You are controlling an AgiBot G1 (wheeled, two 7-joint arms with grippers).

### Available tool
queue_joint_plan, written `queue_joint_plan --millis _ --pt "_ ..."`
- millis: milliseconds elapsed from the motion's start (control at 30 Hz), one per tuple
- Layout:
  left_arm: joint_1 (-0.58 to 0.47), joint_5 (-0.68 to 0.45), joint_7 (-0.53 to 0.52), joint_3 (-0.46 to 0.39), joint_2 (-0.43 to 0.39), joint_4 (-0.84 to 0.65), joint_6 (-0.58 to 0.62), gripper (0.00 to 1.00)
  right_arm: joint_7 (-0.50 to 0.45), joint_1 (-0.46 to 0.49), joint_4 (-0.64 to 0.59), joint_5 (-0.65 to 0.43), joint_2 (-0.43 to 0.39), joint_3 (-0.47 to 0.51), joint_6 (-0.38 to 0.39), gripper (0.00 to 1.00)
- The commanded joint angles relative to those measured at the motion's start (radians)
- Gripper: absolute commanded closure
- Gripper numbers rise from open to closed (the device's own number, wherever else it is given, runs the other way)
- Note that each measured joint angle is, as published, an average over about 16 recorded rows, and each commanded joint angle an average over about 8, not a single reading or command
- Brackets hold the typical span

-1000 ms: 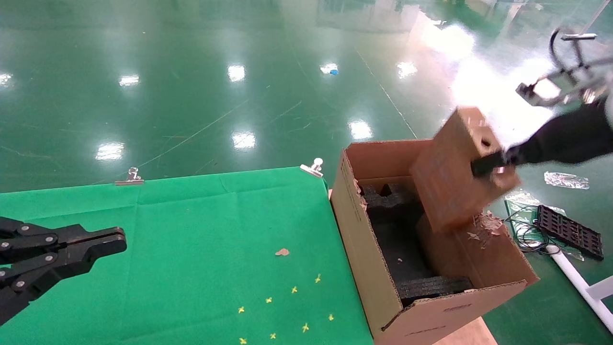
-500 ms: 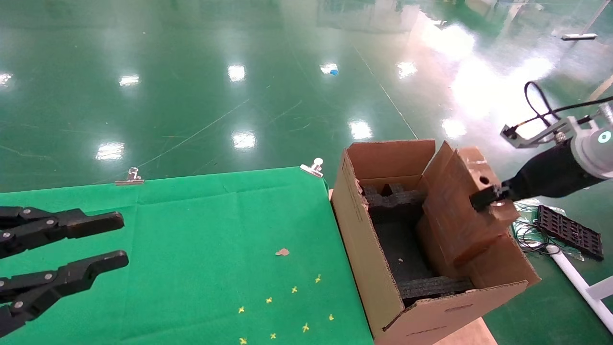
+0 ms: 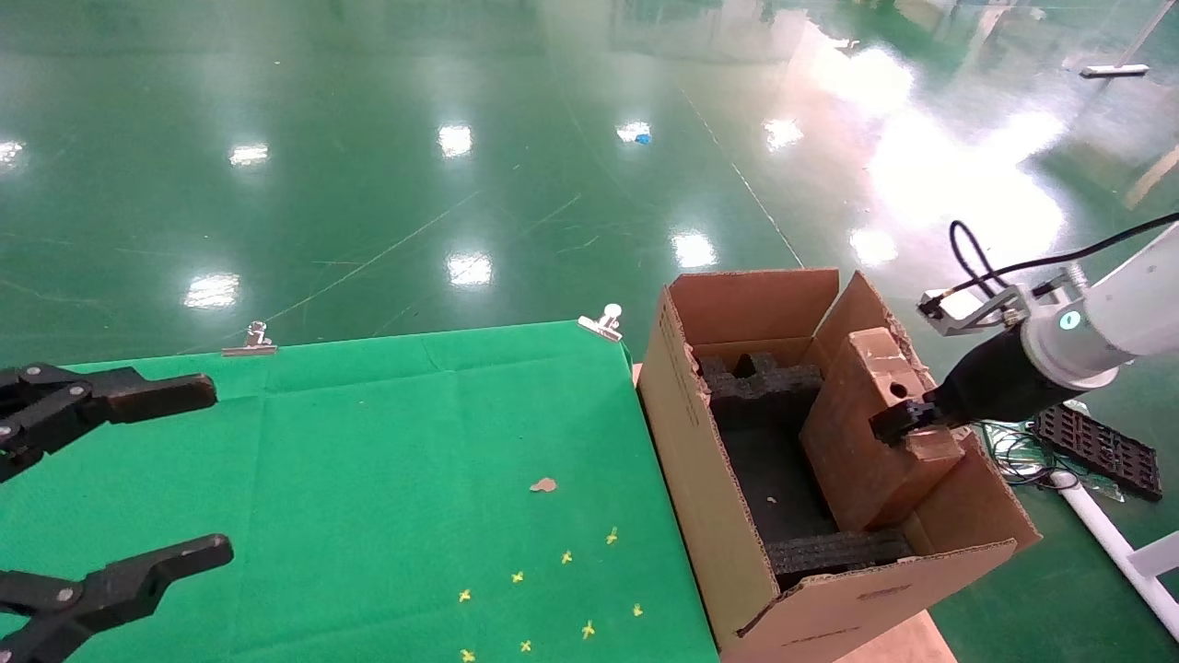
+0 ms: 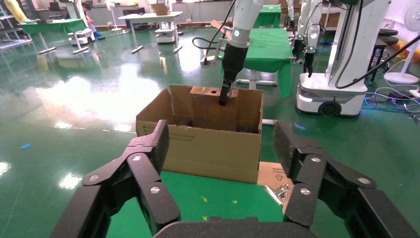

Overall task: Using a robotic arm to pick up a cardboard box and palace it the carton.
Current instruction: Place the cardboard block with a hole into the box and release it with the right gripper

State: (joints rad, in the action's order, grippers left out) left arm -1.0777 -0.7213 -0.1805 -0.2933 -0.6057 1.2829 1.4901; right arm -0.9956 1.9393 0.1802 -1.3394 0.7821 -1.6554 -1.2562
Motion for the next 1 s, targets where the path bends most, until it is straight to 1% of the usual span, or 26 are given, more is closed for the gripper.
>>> queue_joint_plan --millis 33,400,667,833,867,1000 --pt "0.000 0.000 0.000 0.000 0.000 0.000 0.000 0.00 0.004 -0.019 -0.019 0.003 0.014 0.001 0.018 1.00" --pt "0.000 0.001 0.000 -0.001 0.000 0.000 0.000 0.00 0.024 -0.153 -0.078 0.046 0.055 0.027 0.114 1.00" --pt "0.000 0.001 0.001 -0.001 0.001 0.000 -0.001 0.00 0.080 -0.279 -0.103 0.101 0.071 0.063 0.232 1.00" --pt "0.000 0.001 0.001 -0.002 0.001 0.000 -0.001 0.00 0.120 -0.329 -0.114 0.124 0.084 0.079 0.278 1.00" --pt "0.000 0.001 0.001 -0.002 0.001 0.000 -0.001 0.00 0.127 -0.334 -0.116 0.129 0.084 0.083 0.281 0.95" --pt "0.000 0.001 0.001 -0.002 0.001 0.000 -0.001 0.00 0.160 -0.341 -0.121 0.136 0.088 0.087 0.284 0.45"
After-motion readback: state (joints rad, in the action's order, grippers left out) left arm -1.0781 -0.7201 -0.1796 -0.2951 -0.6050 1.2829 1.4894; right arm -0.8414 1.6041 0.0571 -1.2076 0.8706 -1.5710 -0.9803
